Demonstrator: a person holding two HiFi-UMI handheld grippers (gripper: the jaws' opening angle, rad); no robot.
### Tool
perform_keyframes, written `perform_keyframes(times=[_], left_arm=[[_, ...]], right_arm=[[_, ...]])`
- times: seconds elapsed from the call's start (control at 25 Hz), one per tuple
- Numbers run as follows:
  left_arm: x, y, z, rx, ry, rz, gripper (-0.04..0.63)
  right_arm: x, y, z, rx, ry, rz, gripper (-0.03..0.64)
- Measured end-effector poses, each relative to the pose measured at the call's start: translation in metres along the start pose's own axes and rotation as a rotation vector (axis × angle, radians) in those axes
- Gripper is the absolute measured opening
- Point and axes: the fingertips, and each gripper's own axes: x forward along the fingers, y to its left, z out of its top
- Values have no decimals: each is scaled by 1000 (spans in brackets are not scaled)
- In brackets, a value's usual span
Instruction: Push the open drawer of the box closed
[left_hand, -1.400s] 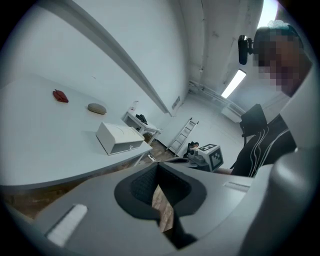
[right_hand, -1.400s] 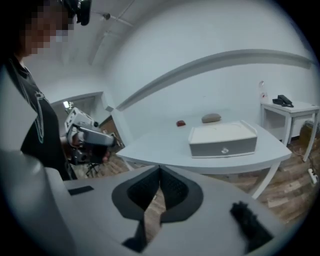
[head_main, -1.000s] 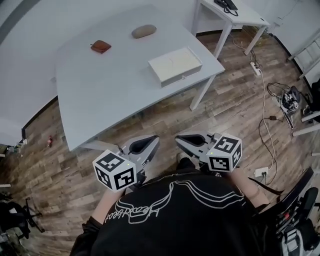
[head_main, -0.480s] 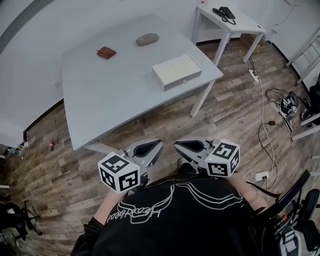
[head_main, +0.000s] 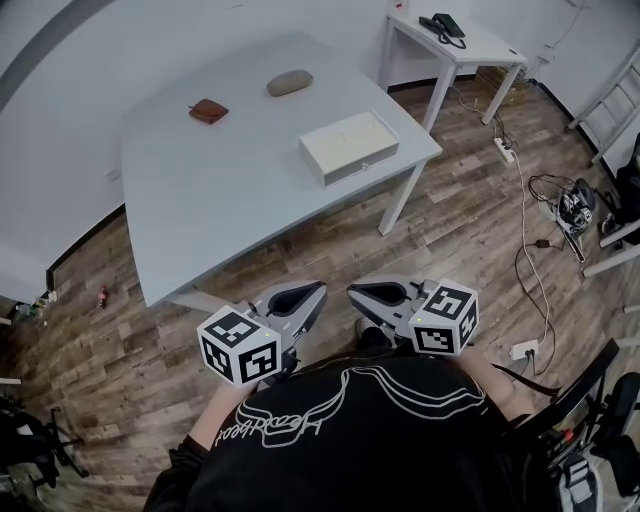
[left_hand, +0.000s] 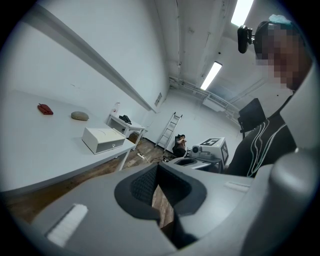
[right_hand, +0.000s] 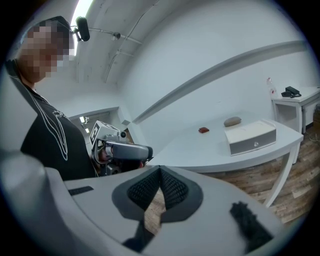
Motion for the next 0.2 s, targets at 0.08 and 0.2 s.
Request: perform_keyframes(times=[0.08,0.2], left_arm=[[4,1,0,-2,3,-5,6],[10,3,1,-4,6,-11,6]], right_arm=[[-1,-3,-1,2,2,-5,8],[-2,-8,-1,7,3,-11,8]])
